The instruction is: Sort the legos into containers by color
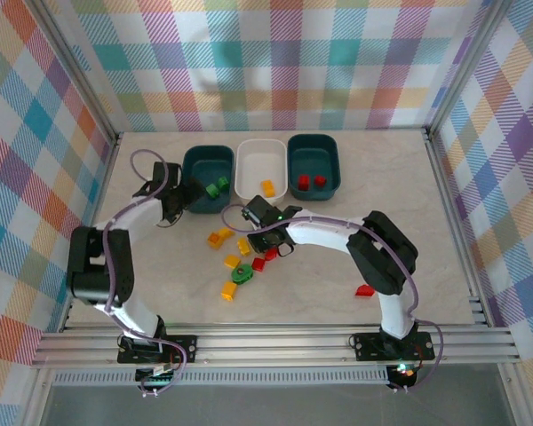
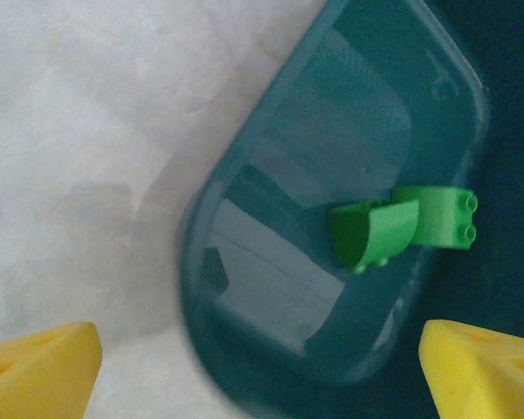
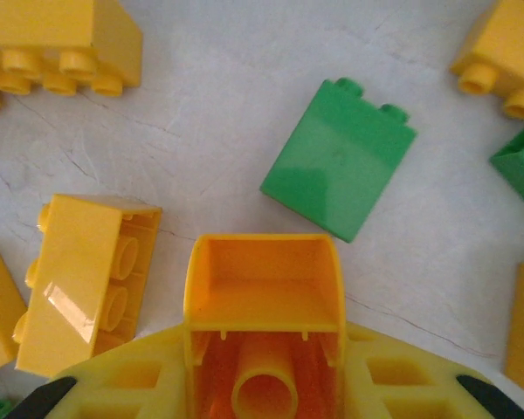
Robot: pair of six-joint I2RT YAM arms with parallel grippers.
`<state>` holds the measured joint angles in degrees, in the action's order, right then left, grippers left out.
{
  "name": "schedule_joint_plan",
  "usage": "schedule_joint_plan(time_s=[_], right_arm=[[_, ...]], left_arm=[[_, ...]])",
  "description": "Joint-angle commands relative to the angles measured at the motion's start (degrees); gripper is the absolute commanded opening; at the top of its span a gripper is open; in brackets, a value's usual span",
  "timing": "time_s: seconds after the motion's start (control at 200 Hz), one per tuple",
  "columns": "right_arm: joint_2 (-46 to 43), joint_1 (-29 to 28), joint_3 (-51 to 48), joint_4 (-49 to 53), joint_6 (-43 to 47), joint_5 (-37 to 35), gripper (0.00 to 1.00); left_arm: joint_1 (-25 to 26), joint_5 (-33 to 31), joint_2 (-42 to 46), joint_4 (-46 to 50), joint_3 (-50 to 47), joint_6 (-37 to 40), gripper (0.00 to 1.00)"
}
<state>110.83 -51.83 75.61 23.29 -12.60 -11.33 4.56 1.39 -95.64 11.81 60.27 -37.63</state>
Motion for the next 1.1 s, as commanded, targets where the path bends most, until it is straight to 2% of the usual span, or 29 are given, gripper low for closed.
schedule_joint_plan(time_s=[0.0,0.16,0.295,0.565,0.75,0.9,0.94,1.02,1.095], right_arm=[[-5.23,0.47,3.14,1.84,0.56,-2.51,0.27],[-7.42,2.69,6.68,2.73,1.89,-4.42,0.27],[-5.36,6.07,11.79,3.22,2.36,-5.45,0.27],[8.29,12.09,28.10,5.84,0.30,-5.45,0.27],[18.98,14.51,41.94,12.64,0.55,-3.32,0.29],[23.61,15.32,48.71,16.30,0.41,-1.42,0.32],[24.57,15.48,49.98,17.26,0.35,-0.56,0.35],[26.75,15.53,54.88,23.19,0.57,-1.76,0.48],[24.85,15.61,54.28,23.60,0.49,-2.64,0.53]], left_arm=[[-0.56,0.58,-3.18,0.57,5.60,3.98,0.93],[-0.60,3.64,-7.04,-2.27,8.33,3.58,0.92],[-0.56,6.66,-11.01,-4.09,10.81,3.61,0.91],[-0.60,10.69,-11.73,-5.98,10.46,2.10,0.88],[-0.69,6.61,-2.59,-4.20,5.47,1.68,1.00],[-0.56,6.32,8.61,-4.89,-2.55,-2.70,1.00],[-0.47,7.08,11.36,-5.24,-5.09,-4.11,1.00],[-0.12,8.88,16.21,-4.78,-9.75,-5.95,1.00],[0.74,10.66,21.18,-3.29,-13.20,-6.49,1.00]])
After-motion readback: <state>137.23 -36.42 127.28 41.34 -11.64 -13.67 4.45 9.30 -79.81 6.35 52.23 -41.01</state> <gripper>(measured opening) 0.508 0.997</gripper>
